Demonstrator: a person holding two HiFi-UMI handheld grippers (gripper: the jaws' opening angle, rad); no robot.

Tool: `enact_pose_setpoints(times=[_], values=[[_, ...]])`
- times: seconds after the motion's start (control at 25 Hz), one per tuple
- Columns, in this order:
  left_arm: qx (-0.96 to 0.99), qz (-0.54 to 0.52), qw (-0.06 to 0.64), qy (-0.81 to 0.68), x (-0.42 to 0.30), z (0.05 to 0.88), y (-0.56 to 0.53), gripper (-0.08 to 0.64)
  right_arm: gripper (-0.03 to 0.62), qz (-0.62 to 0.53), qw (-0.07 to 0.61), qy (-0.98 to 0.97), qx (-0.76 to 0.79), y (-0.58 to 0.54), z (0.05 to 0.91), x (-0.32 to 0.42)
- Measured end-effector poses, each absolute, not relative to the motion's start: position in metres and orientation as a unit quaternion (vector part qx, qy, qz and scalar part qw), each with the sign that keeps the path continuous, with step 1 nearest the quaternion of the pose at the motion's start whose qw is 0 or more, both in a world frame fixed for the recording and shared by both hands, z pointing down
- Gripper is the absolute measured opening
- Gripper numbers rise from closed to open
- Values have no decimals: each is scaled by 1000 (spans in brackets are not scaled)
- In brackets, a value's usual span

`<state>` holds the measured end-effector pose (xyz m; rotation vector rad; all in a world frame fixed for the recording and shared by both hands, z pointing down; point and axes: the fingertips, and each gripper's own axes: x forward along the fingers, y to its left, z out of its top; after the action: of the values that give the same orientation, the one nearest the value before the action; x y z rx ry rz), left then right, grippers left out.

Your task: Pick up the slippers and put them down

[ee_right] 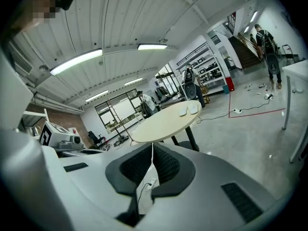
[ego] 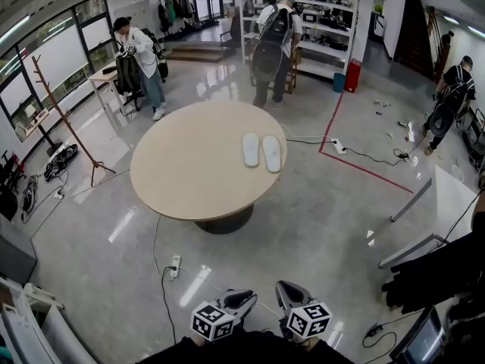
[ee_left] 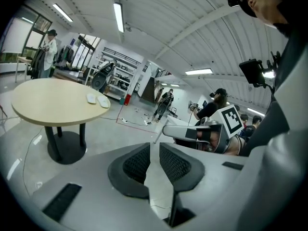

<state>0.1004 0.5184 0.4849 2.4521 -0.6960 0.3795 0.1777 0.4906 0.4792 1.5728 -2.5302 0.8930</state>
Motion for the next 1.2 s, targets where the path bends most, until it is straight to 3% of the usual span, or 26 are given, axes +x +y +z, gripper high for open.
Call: enact_pose_setpoints(times=[0.2, 0.48, 1.0, 1.2], values=[[925, 129, 278, -223, 101, 483, 450, 75, 19, 277, 18, -790, 546, 432, 476, 184], [931, 119, 293, -184, 62, 489, 368, 75, 18, 281, 50, -779, 558, 357, 483, 132], [915, 80, 347, -189, 15, 520, 279, 75, 20, 263, 133, -788, 540, 276, 500, 78], [911, 82, 345, -209, 13, 522, 250, 75, 19, 257, 130, -803, 521, 238, 502, 73]])
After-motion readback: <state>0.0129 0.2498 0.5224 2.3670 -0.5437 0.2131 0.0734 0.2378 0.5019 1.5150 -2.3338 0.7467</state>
